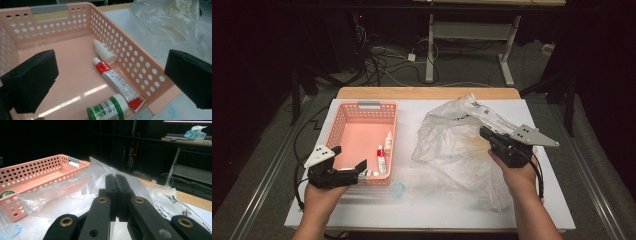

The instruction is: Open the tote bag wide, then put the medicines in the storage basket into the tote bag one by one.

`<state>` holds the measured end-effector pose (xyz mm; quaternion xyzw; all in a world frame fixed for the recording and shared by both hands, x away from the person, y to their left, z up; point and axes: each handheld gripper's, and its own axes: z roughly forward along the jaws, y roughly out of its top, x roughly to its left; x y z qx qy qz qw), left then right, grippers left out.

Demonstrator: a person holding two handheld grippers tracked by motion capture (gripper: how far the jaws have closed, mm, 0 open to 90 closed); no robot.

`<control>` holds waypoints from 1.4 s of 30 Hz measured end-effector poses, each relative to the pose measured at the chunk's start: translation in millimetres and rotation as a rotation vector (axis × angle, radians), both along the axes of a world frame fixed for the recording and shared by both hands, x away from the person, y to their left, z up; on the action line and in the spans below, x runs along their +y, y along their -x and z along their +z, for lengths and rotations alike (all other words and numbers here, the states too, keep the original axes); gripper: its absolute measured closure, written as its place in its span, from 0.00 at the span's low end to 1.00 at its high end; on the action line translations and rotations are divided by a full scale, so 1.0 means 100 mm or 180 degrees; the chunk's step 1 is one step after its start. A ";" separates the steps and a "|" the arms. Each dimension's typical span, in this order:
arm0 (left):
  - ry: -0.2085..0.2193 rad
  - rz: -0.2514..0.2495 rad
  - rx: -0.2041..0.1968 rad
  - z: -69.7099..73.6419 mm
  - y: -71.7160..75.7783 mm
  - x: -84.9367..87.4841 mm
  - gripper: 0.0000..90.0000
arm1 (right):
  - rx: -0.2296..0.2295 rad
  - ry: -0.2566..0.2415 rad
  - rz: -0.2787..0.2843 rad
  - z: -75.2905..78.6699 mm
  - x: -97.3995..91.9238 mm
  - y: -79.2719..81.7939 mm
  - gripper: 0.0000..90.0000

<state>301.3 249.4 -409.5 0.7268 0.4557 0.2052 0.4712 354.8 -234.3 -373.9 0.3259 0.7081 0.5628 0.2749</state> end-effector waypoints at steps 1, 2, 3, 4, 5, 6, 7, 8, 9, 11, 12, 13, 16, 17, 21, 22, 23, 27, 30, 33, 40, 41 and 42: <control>-0.0007 -0.0016 0.0007 0.01 -0.03 -0.02 0.00 | 0.0000 0.0000 0.0000 0.00 0.00 0.00 1.00; -0.0015 -0.0034 0.0017 0.02 -0.05 -0.03 0.00 | -0.0001 -0.0002 0.0003 0.00 0.00 0.00 1.00; -0.0013 -0.0032 0.0024 0.02 -0.08 -0.05 0.00 | -0.0001 -0.0005 0.0006 0.00 0.00 0.00 1.00; -0.0013 -0.0024 0.0025 0.03 -0.11 -0.07 0.00 | -0.0001 -0.0006 0.0008 0.00 0.00 0.00 1.00; -0.0002 -0.0039 0.0045 0.05 -0.14 -0.08 0.00 | -0.0006 -0.0011 0.0011 0.00 0.00 0.00 1.00; 0.0010 -0.0058 0.0060 0.06 -0.16 -0.09 0.00 | -0.0008 -0.0008 0.0016 0.00 -0.01 0.00 1.00; 0.0000 -0.0062 0.0069 0.06 -0.19 -0.11 0.00 | -0.0008 -0.0008 0.0016 0.00 -0.01 0.00 1.00; -0.0005 -0.0049 0.0080 0.06 -0.22 -0.12 0.00 | 0.0002 -0.0013 0.0014 0.01 -0.01 0.00 1.00; -0.0004 -0.0050 0.0088 0.07 -0.25 -0.13 0.00 | 0.0002 -0.0013 0.0014 0.01 -0.01 0.00 1.00; 0.0010 -0.0067 0.0154 0.06 -0.31 -0.15 0.00 | 0.0002 -0.0014 0.0010 0.01 -0.01 0.00 1.00; 0.0000 -0.0072 0.0184 0.06 -0.34 -0.15 0.00 | -0.0002 -0.0012 0.0004 0.01 -0.02 0.00 1.00; 0.0011 -0.0070 0.0206 0.05 -0.36 -0.16 0.00 | 0.0003 -0.0022 0.0000 0.01 -0.02 0.00 1.00; 0.0035 -0.0075 0.0269 0.05 -0.42 -0.19 0.00 | -0.0006 -0.0017 -0.0002 0.01 -0.02 -0.01 1.00; 0.0034 -0.0075 0.0287 0.05 -0.44 -0.20 0.00 | 0.0001 -0.0029 -0.0001 0.01 -0.02 -0.01 1.00; -0.0014 -0.0107 0.0420 0.07 -0.54 -0.21 0.00 | 0.0029 -0.0035 0.0008 0.00 -0.01 -0.05 1.00; -0.0014 -0.0124 0.0455 0.08 -0.55 -0.21 0.00 | 0.0034 -0.0029 0.0011 -0.01 0.00 -0.05 1.00; 0.0003 -0.0135 0.0469 0.08 -0.57 -0.20 0.01 | 0.0033 -0.0010 0.0018 -0.02 0.01 -0.06 1.00; -0.0093 -0.0136 0.0562 0.09 -0.63 -0.21 0.01 | 0.0043 0.0004 0.0015 -0.03 0.02 -0.07 1.00; -0.0181 -0.0109 0.0674 0.07 -0.68 -0.22 0.01 | 0.0037 0.0005 0.0021 -0.03 0.02 -0.06 1.00; -0.0239 -0.0081 0.0840 0.04 -0.74 -0.23 0.01 | 0.0034 -0.0002 0.0014 -0.03 0.01 -0.05 1.00; -0.0427 -0.0139 0.1135 0.03 -0.86 -0.30 0.01 | 0.0017 -0.0013 0.0019 -0.02 -0.01 -0.05 1.00; -0.0439 -0.0140 0.1169 0.02 -0.87 -0.31 0.01 | 0.0027 -0.0017 0.0021 -0.01 -0.01 -0.05 1.00; -0.0481 -0.0160 0.1220 0.02 -0.90 -0.33 0.02 | 0.0026 -0.0019 0.0023 -0.01 0.00 -0.06 1.00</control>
